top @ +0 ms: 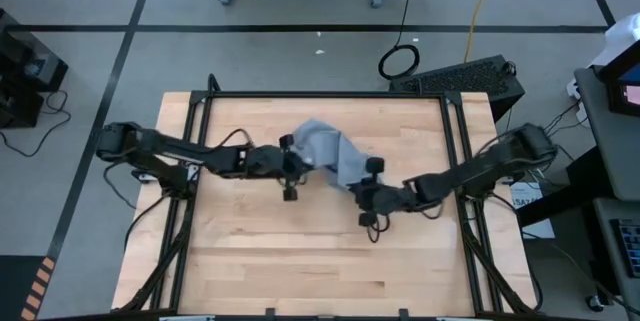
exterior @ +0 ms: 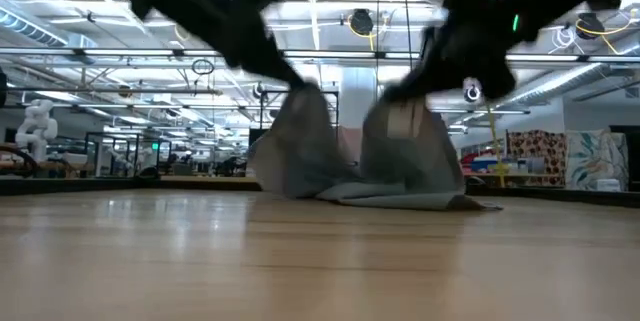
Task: Roll towel
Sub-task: Fold the gray towel on the table
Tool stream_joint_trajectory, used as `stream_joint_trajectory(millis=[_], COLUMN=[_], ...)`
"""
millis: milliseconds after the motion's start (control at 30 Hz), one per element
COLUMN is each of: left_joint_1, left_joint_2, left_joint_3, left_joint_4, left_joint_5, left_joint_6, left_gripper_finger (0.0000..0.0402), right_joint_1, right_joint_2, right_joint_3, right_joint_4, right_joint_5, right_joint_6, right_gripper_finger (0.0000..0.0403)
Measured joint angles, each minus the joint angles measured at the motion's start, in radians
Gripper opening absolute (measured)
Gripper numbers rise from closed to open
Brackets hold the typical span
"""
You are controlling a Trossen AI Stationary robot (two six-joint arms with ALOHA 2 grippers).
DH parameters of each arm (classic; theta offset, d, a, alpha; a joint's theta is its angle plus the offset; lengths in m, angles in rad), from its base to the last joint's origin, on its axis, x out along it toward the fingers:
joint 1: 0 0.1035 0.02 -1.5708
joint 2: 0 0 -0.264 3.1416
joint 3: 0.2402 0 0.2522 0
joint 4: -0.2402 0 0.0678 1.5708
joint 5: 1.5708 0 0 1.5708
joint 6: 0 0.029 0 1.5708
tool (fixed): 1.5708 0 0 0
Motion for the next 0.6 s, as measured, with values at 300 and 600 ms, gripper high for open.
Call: stream_joint_trajectory(millis=[300,600], left_joint_1=[-0.273,-0.426], left_joint_2=[-0.256,-0.239], left_joint_3=[0.203,0.491], left_joint_4=[0.119,0.093], left_joint_5=[-0.03,0.007], left_joint_6=[0.214,0.301], left_gripper_finger=[0.0006,0.0006], right_joint_1=[0.178,0.329], right_joint_2=[-0.371,-0.408], right_joint_3=[0.189,0.477], right_joint_4=[-0.192,-0.176], right_joint_5=[0.214,0.207], right_joint_6=[-0.048,-0.221], right_gripper_finger=[0.0002,0.0001])
